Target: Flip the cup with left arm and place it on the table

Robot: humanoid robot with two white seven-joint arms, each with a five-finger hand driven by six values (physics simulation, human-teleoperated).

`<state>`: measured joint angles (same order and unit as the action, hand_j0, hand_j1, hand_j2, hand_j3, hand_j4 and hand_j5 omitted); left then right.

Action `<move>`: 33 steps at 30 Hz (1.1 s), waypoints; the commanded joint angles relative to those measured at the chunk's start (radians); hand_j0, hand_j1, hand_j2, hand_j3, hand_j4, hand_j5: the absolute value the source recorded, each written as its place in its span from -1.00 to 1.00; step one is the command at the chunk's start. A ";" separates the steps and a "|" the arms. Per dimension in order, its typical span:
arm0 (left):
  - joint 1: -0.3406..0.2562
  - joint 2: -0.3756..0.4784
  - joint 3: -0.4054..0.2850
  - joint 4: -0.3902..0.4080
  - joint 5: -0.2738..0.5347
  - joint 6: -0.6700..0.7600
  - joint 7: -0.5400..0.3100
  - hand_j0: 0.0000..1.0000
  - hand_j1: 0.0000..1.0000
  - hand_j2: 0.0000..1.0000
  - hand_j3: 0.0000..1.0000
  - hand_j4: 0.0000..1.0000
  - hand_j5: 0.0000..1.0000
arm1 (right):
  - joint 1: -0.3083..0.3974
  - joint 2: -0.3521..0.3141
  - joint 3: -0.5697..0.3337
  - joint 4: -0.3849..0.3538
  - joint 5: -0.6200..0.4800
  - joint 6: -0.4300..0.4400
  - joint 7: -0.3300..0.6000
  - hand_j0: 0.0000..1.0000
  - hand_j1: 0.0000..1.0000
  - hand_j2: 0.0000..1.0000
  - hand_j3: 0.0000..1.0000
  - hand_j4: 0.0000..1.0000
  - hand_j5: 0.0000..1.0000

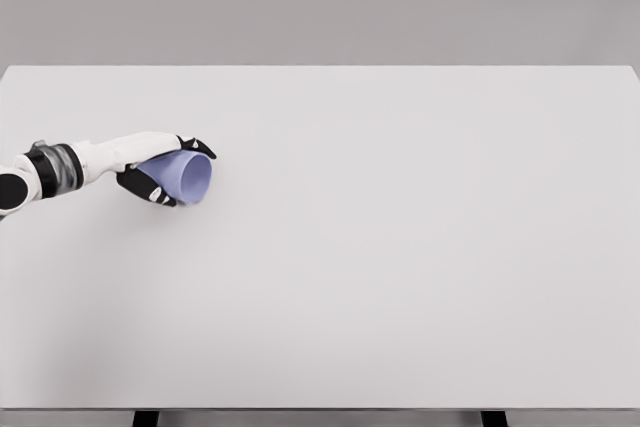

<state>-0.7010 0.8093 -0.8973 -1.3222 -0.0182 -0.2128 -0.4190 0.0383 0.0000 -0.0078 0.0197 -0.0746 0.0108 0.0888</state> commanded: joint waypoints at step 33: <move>0.041 -0.025 0.098 -0.014 0.474 -0.103 0.020 0.62 0.62 0.62 0.62 0.62 0.62 | 0.000 0.000 0.000 0.000 -0.001 0.000 0.000 1.00 1.00 1.00 1.00 1.00 1.00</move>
<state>-0.6596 0.7890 -0.8012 -1.3373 0.4265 -0.3122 -0.3993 0.0383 0.0000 -0.0078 0.0197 -0.0748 0.0108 0.0888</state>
